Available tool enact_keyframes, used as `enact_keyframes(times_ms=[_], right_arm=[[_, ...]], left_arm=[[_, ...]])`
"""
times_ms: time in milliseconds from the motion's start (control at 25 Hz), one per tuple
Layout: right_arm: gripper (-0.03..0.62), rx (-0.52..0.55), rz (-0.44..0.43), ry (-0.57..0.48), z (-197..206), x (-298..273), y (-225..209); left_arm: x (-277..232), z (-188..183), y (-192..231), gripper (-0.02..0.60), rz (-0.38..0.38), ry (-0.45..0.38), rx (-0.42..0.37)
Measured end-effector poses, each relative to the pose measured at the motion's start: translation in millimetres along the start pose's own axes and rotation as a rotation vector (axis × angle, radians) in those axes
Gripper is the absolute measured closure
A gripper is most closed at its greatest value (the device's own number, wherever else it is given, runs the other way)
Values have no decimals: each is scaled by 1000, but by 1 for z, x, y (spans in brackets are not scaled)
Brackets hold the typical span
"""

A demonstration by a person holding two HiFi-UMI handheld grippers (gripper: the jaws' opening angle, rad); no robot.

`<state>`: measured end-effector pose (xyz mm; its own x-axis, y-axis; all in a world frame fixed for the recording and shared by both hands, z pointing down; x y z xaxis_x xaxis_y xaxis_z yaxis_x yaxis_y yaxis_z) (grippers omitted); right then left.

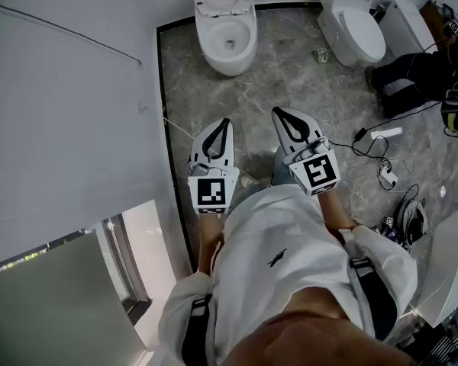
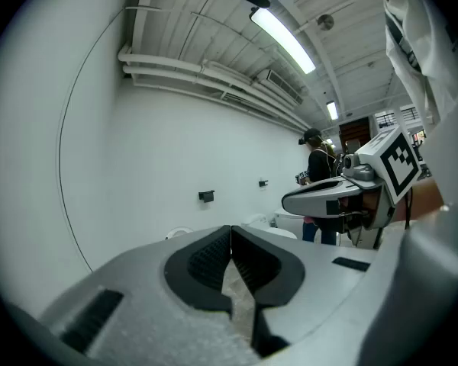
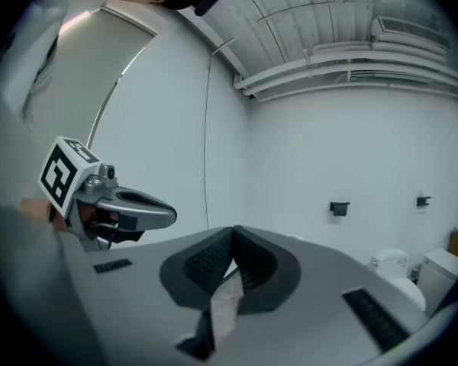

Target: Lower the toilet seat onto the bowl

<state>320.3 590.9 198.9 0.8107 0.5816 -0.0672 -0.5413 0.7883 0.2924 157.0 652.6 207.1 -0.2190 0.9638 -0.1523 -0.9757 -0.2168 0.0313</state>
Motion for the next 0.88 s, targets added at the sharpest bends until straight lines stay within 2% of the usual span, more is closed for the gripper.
enact_keyframes(times_ms=[320,640,880], right_arm=[[563,-7,2,-11,1,-12,15],[563,17,-8,-17,-2,-52,3],[563,11,-13,5,10,-82,-25]], left_arm=[[6,3,12,552,-4,-12,-6],[-20,1,37,552,0,-6,1],[-57,-3,53,552,-5,5,4]])
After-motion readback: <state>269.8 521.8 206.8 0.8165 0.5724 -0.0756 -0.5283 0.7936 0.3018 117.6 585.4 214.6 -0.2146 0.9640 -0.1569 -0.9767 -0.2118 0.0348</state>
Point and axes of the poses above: the fingertips, and each gripper's own axes: x backward along the fingers, y to its left, z out of its underside, the point moved 7 cm from there along x, backward along the fingers, and after that the axes turned 12 degrees about x, right-handed, at the moved point
